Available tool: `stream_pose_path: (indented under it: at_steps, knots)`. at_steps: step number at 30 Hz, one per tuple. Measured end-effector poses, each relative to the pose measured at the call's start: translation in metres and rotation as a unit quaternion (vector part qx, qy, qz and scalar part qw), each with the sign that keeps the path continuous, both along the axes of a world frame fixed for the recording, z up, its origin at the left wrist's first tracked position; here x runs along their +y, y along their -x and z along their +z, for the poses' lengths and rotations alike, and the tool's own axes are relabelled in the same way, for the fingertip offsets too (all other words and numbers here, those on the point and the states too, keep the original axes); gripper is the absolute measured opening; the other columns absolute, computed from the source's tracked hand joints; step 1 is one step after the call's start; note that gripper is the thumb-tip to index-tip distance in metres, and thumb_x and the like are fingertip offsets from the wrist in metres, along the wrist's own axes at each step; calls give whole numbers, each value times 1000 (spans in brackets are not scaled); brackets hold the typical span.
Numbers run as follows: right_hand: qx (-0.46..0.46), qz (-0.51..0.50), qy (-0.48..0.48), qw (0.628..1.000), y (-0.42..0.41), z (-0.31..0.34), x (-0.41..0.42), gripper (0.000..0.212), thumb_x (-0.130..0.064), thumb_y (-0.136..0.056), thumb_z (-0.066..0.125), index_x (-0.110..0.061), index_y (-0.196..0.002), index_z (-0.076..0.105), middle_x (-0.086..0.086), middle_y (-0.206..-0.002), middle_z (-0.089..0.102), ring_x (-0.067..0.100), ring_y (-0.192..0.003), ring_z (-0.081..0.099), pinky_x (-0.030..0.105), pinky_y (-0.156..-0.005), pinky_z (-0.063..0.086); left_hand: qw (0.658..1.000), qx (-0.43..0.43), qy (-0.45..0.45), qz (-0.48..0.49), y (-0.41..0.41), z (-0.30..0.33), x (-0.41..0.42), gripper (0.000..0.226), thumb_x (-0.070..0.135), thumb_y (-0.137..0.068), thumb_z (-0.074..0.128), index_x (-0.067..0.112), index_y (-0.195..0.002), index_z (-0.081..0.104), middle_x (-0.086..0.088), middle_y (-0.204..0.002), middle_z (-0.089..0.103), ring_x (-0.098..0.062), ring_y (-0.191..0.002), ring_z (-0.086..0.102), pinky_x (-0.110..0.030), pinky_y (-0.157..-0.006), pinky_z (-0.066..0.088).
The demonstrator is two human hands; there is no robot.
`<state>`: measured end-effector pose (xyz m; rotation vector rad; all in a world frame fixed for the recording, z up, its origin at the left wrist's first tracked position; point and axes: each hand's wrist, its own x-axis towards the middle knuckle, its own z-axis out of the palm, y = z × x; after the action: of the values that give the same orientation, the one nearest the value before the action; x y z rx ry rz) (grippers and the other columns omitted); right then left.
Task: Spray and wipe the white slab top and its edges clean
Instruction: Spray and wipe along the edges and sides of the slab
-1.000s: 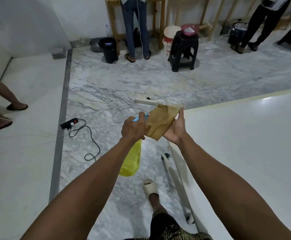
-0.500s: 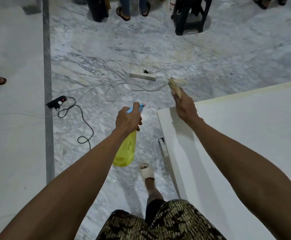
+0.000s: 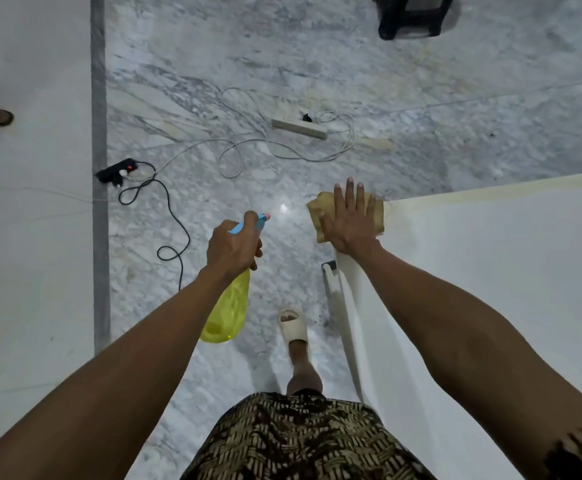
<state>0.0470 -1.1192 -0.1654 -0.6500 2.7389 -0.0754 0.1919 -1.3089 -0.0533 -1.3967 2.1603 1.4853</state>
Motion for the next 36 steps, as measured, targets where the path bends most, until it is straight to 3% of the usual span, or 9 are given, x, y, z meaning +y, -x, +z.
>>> stream_pose_path:
  at_steps: [7, 11, 17, 24, 27, 32, 36]
  knots:
    - [25, -11, 1, 1000, -17, 2, -2, 80, -47, -101, 35, 3, -156, 5, 23, -164, 4, 38, -152, 3, 55, -122, -6, 999, 8, -22, 25, -12, -7, 7, 64, 51, -100, 51, -9, -90, 73, -10, -66, 73, -20, -46, 68, -28, -45, 53]
    - [32, 4, 9, 999, -27, -2, 7, 78, -44, -101, 36, 5, -155, 8, 25, -163, 7, 39, -152, 6, 56, -123, 2, 998, 23, -46, 36, -22, -8, 15, 66, 54, -92, 51, -8, -90, 74, -6, -58, 70, -37, -66, 77, -36, -51, 56]
    - [54, -11, 4, 998, -49, -4, 14, 75, -42, -100, 33, 5, -155, 11, 24, -163, 11, 38, -152, 8, 54, -123, 6, 998, 21, -54, 30, -48, -16, 27, 65, 56, -88, 53, -3, -104, 75, -5, -63, 73, -36, -69, 78, -35, -50, 55]
    - [80, -22, -9, 997, -92, -9, 35, 72, -36, -99, 36, 4, -155, 14, 23, -163, 12, 37, -152, 11, 52, -123, 7, 998, 26, -51, 25, -92, -19, 47, 65, 54, -93, 49, -3, -102, 78, -6, -60, 70, -37, -69, 77, -32, -48, 55]
    - [80, -31, -13, 996, -116, -9, 48, 72, -34, -98, 37, 2, -155, 12, 22, -163, 11, 37, -152, 10, 51, -122, 7, 998, 32, -44, 25, -115, -18, 55, 59, 48, -100, 51, -5, -96, 77, -8, -65, 71, -30, -61, 74, -31, -47, 55]
    - [91, -18, -14, 996, -164, -9, 81, 74, -38, -98, 32, 5, -154, 11, 25, -163, 10, 39, -151, 10, 52, -122, 6, 996, 57, -50, 48, -163, -16, 66, 66, 57, -86, 49, 1, -106, 79, -4, -55, 67, -27, -55, 70, -34, -47, 54]
    - [100, -11, -2, 995, -210, -12, 114, 75, -41, -98, 27, 7, -154, 12, 27, -162, 11, 41, -151, 11, 54, -121, 8, 997, 57, -42, 39, -211, -18, 85, 61, 53, -92, 51, -2, -98, 74, -6, -60, 70, -28, -56, 71, -30, -46, 52]
